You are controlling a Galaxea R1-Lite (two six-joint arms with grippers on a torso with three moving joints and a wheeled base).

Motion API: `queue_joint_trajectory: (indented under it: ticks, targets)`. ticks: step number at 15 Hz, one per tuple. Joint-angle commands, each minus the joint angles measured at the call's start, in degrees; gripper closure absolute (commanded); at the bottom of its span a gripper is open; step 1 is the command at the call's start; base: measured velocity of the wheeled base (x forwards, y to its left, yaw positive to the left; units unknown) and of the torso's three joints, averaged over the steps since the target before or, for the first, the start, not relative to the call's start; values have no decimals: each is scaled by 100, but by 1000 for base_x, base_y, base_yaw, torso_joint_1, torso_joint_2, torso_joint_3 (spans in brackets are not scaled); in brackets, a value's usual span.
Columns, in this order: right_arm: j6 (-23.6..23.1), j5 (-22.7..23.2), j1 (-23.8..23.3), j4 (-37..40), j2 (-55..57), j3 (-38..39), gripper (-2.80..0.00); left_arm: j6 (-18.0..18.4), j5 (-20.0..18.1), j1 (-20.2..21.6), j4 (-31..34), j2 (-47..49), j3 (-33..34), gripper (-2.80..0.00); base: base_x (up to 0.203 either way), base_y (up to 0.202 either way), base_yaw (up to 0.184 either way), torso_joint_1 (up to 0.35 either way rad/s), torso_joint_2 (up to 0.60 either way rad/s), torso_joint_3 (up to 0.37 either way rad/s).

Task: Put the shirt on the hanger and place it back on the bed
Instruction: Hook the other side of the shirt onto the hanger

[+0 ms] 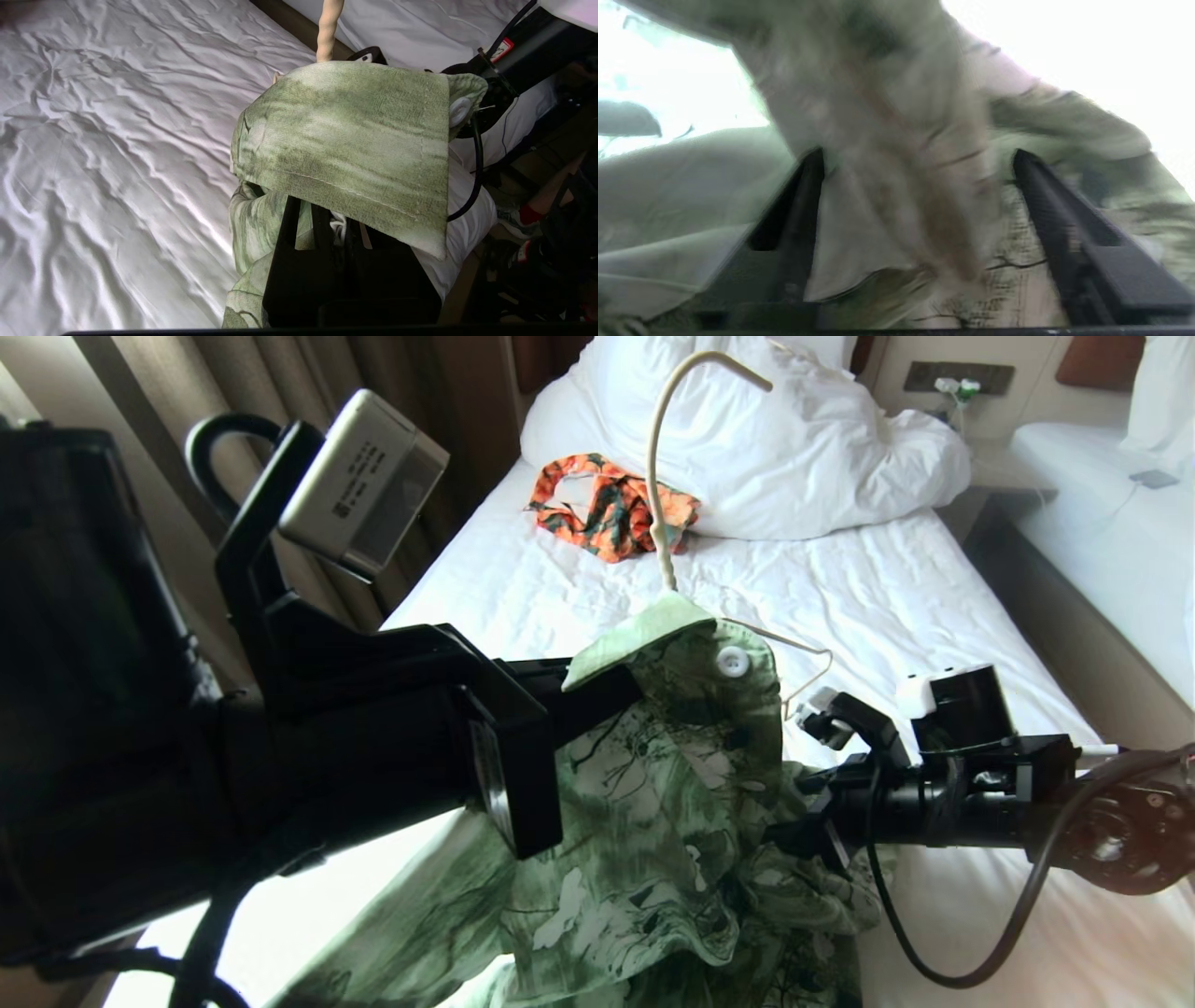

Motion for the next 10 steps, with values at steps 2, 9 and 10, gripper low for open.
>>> queue_joint_trajectory:
  ticks: [2,9,10]
  targets:
    - [30,23,77,-44,179,21,0,-31,1,7,-14,-14,8,0,0,0,0,0,0,0]
    - [1010,563,-511,-27,-352,-4,0,-145,-17,344,-40,17,69,0,0,0,0,0,0,0]
    - [1063,649,-674,-27,-377,-5,0,-153,-24,425,-46,43,64,0,0,0,0,0,0,0]
